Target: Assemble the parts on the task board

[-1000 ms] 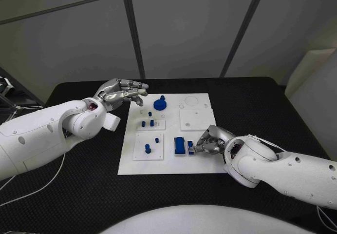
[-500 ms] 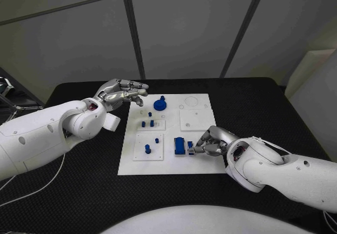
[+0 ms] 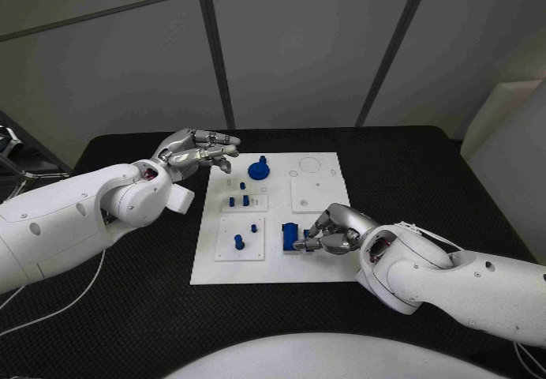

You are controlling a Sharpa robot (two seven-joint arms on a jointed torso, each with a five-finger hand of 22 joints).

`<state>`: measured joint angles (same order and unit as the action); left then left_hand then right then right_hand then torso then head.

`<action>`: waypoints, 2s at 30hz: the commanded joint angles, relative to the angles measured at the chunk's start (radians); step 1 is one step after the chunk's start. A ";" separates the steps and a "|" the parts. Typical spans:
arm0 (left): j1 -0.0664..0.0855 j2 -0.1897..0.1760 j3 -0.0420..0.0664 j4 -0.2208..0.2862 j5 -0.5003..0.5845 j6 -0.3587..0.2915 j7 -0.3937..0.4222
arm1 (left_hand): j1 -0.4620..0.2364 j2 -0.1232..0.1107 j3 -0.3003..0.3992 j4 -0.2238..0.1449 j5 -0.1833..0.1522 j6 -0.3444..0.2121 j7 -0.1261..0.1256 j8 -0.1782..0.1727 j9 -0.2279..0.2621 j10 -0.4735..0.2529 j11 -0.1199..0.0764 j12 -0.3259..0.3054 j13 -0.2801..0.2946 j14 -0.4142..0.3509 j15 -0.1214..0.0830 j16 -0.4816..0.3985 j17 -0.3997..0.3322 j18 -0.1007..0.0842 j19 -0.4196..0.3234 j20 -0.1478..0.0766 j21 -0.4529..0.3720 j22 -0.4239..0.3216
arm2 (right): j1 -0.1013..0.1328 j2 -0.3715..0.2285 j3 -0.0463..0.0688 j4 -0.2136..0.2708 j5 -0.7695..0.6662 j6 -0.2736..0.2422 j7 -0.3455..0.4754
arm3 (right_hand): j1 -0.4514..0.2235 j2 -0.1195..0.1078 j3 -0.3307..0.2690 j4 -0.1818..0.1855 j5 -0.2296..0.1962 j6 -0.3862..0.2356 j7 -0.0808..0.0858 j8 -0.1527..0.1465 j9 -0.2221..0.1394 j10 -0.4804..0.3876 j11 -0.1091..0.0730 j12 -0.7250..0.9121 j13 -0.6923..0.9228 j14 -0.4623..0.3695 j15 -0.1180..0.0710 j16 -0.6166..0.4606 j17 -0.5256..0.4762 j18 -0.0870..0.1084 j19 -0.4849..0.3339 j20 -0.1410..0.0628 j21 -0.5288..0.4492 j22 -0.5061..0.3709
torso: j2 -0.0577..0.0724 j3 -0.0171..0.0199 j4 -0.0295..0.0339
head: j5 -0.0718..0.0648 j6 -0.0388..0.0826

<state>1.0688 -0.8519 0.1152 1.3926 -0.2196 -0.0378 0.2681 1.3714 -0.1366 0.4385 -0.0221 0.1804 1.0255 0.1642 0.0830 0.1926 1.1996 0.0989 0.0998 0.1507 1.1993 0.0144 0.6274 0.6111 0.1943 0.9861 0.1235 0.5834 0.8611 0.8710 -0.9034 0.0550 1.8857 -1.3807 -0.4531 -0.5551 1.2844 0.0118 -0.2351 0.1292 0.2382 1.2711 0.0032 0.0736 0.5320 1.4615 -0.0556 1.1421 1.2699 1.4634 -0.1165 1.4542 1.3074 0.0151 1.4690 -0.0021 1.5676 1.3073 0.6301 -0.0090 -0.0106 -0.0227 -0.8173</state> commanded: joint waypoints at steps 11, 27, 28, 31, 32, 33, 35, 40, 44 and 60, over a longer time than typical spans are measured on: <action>0.001 -0.002 0.001 0.005 0.005 0.010 0.005 | -0.004 0.007 -0.006 0.000 -0.004 0.000 0.004 -0.004 0.002 -0.006 0.000 0.002 0.001 0.001 0.008 -0.005 -0.002 -0.013 0.005 0.004 -0.005 -0.001 | 0.001 0.041 0.001 -0.039 -0.048 0.019 -0.073 | 0.028 0.010 0.003 -0.019 -0.001 0.011 -0.002 0.007 0.010 0.011 -0.011 0.006 -0.001 0.066 -0.009 0.001 0.054 -0.015 0.102 -0.009 0.003 0.263 | 0.000 -0.0009 0.0000 | 0.004 -0.004; 0.001 -0.005 0.001 0.006 0.005 0.010 0.005 | -0.004 0.007 -0.006 0.000 -0.004 0.000 0.004 -0.004 0.002 -0.006 0.000 0.002 0.002 0.000 0.008 -0.005 -0.002 -0.013 0.005 0.004 -0.006 -0.002 | 0.001 0.058 0.001 -0.056 -0.088 -0.004 -0.086 | 0.035 0.017 0.000 -0.028 -0.002 0.014 -0.003 0.008 0.019 0.011 -0.013 0.004 -0.001 0.066 -0.010 0.001 0.054 -0.015 0.102 -0.011 0.003 0.263 | 0.000 0.0007 -0.0011 | 0.009 -0.003; 0.001 -0.006 0.001 0.006 0.005 0.010 0.005 | -0.004 0.007 -0.006 0.000 -0.004 0.000 0.004 -0.004 0.002 -0.006 0.000 0.002 0.002 0.000 0.008 -0.005 -0.002 -0.013 0.005 0.004 -0.006 -0.002 | 0.001 0.057 0.001 -0.054 -0.085 -0.007 -0.081 | 0.032 0.017 -0.002 -0.027 -0.002 0.014 -0.003 0.008 0.020 0.011 -0.012 0.004 -0.001 0.066 -0.010 0.001 0.055 -0.015 0.102 -0.011 0.003 0.263 | 0.000 0.0008 -0.0013 | 0.009 -0.003; 0.001 -0.006 0.001 0.006 0.005 0.011 0.005 | -0.004 0.007 -0.006 0.000 -0.004 0.000 0.004 -0.004 0.002 -0.006 0.000 0.002 0.002 0.000 0.008 -0.006 -0.002 -0.013 0.005 0.004 -0.006 -0.002 | 0.001 0.051 0.001 -0.047 -0.076 -0.021 -0.065 | 0.024 0.014 -0.009 -0.025 -0.002 0.013 -0.002 0.008 0.023 0.011 -0.012 0.002 -0.002 0.065 -0.010 0.001 0.053 -0.015 0.102 -0.011 0.003 0.263 | 0.000 0.0011 -0.0016 | 0.009 -0.001; 0.001 -0.006 0.001 0.006 0.005 0.011 0.005 | -0.004 0.007 -0.006 0.000 -0.004 0.000 0.004 -0.004 0.002 -0.006 0.000 0.002 0.002 0.000 0.008 -0.006 -0.002 -0.013 0.005 0.004 -0.006 -0.002 | 0.001 0.048 0.001 -0.044 -0.070 -0.027 -0.055 | 0.020 0.013 -0.012 -0.024 -0.002 0.013 -0.001 0.007 0.024 0.010 -0.011 0.001 -0.003 0.065 -0.010 0.000 0.052 -0.015 0.102 -0.011 0.003 0.263 | 0.000 0.0010 -0.0013 | 0.009 -0.001; 0.001 -0.006 0.001 0.006 0.005 0.011 0.005 | -0.004 0.007 -0.006 0.000 -0.004 0.000 0.004 -0.004 0.002 -0.006 0.000 0.002 0.002 0.000 0.008 -0.006 -0.002 -0.013 0.005 0.004 -0.006 -0.002 | 0.001 0.044 0.001 -0.040 -0.062 -0.035 -0.042 | 0.016 0.010 -0.016 -0.022 -0.002 0.011 -0.001 0.006 0.025 0.010 -0.011 -0.001 -0.004 0.065 -0.009 -0.001 0.051 -0.015 0.102 -0.011 0.003 0.263 | 0.000 0.0010 -0.0009 | 0.009 -0.001; 0.001 -0.007 0.001 0.006 0.005 0.011 0.005 | -0.004 0.007 -0.006 0.000 -0.004 0.000 0.004 -0.004 0.002 -0.006 0.000 0.002 0.002 0.000 0.008 -0.006 -0.002 -0.013 0.005 0.004 -0.006 -0.002 | 0.001 0.034 0.001 -0.033 -0.030 -0.050 0.005 | 0.008 0.005 -0.023 -0.020 -0.002 0.000 0.003 0.000 0.026 0.007 -0.008 -0.008 -0.009 0.063 -0.008 -0.006 0.043 -0.015 0.102 -0.010 0.003 0.263 | -0.001 0.0010 -0.0013 | 0.009 0.000; 0.001 -0.008 0.001 0.005 0.005 0.011 0.004 | -0.004 0.007 -0.006 0.000 -0.004 0.000 0.004 -0.004 0.002 -0.006 0.000 0.002 0.002 0.000 0.008 -0.006 -0.002 -0.013 0.005 0.004 -0.006 -0.002 | 0.002 0.007 0.001 -0.026 0.110 -0.058 0.192 | 0.010 -0.001 -0.035 -0.028 0.001 -0.080 0.029 -0.012 0.019 -0.011 0.013 -0.044 -0.030 0.054 0.007 -0.031 0.005 -0.012 0.097 0.001 -0.006 0.256 | -0.003 -0.0003 -0.0016 | 0.007 0.006; 0.001 -0.007 0.001 0.000 0.015 0.011 0.004 | -0.005 0.007 -0.007 0.001 -0.004 0.000 0.004 -0.004 0.003 -0.006 0.000 0.002 0.002 -0.001 0.008 -0.007 -0.002 -0.013 0.004 0.004 -0.007 -0.003 | 0.020 -0.008 0.001 -0.047 0.267 -0.046 0.375 | 0.013 -0.003 -0.043 -0.036 0.000 -0.132 0.045 -0.012 0.015 -0.030 0.027 -0.083 -0.056 0.047 0.019 -0.052 -0.027 -0.004 0.083 0.013 -0.034 0.232 | -0.008 -0.0011 -0.0033 | 0.009 0.015; 0.001 0.038 0.001 -0.099 0.118 -0.065 0.055 | -0.036 0.008 -0.002 0.029 -0.027 -0.031 -0.006 -0.019 0.006 -0.036 0.017 -0.009 0.004 -0.197 0.062 -0.159 -0.082 -0.033 -0.146 0.036 -0.156 -0.080 | 0.158 0.101 0.002 -0.455 1.013 0.035 0.854 | 0.137 0.073 -0.054 -0.147 0.019 -0.251 0.117 -0.013 -0.057 -0.414 0.112 -0.739 -0.554 -0.297 0.104 -0.638 -0.689 0.161 -0.375 0.090 -0.895 -0.413 | -0.070 -0.0119 -0.0162 | 0.019 0.094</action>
<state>1.0678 -0.8171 0.1148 1.3003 -0.1563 -0.0591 0.2794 1.3445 -0.1288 0.4359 0.0032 0.1562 1.0003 0.1587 0.0671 0.2001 1.1678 0.1149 0.0943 0.1562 1.0193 0.0707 0.4823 0.5380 0.1926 0.8549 0.1565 0.4427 0.7893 1.0247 -0.8073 0.0559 1.4504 -0.6315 -0.4632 0.1396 1.4223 0.0753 -0.2905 -0.0119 0.2529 1.0202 0.1141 0.0647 0.4801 1.0606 0.0509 0.4207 0.7357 1.1850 -0.0177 0.8376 0.6350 0.1638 1.1135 0.0837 0.7097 0.9202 0.5799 -0.0193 -0.0194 -0.0081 -0.7408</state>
